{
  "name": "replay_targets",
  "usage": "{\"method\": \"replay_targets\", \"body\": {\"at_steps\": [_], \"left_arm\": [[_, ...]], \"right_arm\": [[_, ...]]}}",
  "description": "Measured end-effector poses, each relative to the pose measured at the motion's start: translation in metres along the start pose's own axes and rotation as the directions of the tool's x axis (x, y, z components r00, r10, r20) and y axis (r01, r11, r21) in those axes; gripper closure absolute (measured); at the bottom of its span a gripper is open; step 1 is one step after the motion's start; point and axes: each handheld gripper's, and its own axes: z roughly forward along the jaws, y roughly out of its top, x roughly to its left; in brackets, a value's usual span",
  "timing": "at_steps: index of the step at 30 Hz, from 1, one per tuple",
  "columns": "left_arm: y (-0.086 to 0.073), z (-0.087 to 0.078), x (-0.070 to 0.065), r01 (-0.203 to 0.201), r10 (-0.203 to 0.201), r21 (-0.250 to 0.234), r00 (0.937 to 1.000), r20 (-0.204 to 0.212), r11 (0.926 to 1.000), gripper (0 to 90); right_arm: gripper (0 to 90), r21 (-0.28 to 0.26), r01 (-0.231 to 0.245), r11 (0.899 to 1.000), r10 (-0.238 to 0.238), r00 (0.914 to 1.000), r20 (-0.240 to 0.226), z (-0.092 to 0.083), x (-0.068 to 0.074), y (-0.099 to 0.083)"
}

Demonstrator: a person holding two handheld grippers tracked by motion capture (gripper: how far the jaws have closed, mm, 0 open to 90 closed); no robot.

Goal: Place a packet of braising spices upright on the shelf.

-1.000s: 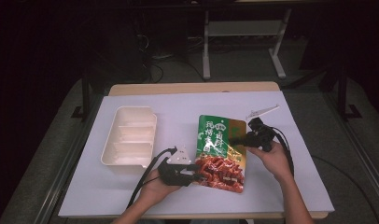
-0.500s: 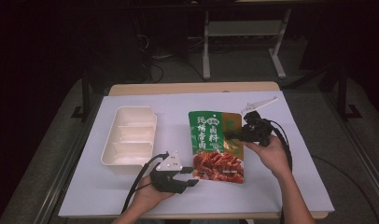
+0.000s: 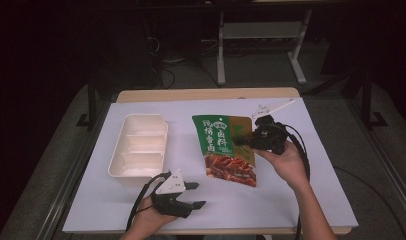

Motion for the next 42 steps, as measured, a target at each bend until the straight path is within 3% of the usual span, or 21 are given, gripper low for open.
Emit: {"method": "replay_targets", "body": {"at_steps": [6,18,29,42], "left_arm": [[-0.006,-0.009,-0.007,-0.014,0.013,-0.012,0.9999,-0.011,0.9998,33.0],[-0.019,-0.021,-0.012,-0.023,0.023,-0.026,0.9995,-0.022,0.9994,29.9],[-0.024,-0.024,-0.013,-0.033,0.032,-0.043,0.9991,-0.028,0.9985,28.5],[-0.027,-0.026,-0.015,-0.035,0.034,-0.045,0.9992,-0.021,0.9983,27.7]], "right_arm": [[89.5,-0.004,0.041,0.999,-0.041,0.999,0.018,0.001,0.012,0.015],[89.6,-0.037,0.073,0.997,-0.072,0.9973,0.016,0.011,0.025,0.04],[89.6,-0.049,0.078,0.996,-0.078,0.9969,0.009,0.022,0.036,0.061],[89.6,-0.099,0.097,0.99,-0.097,0.9953,0.004,0.03,0.054,0.09]]}}
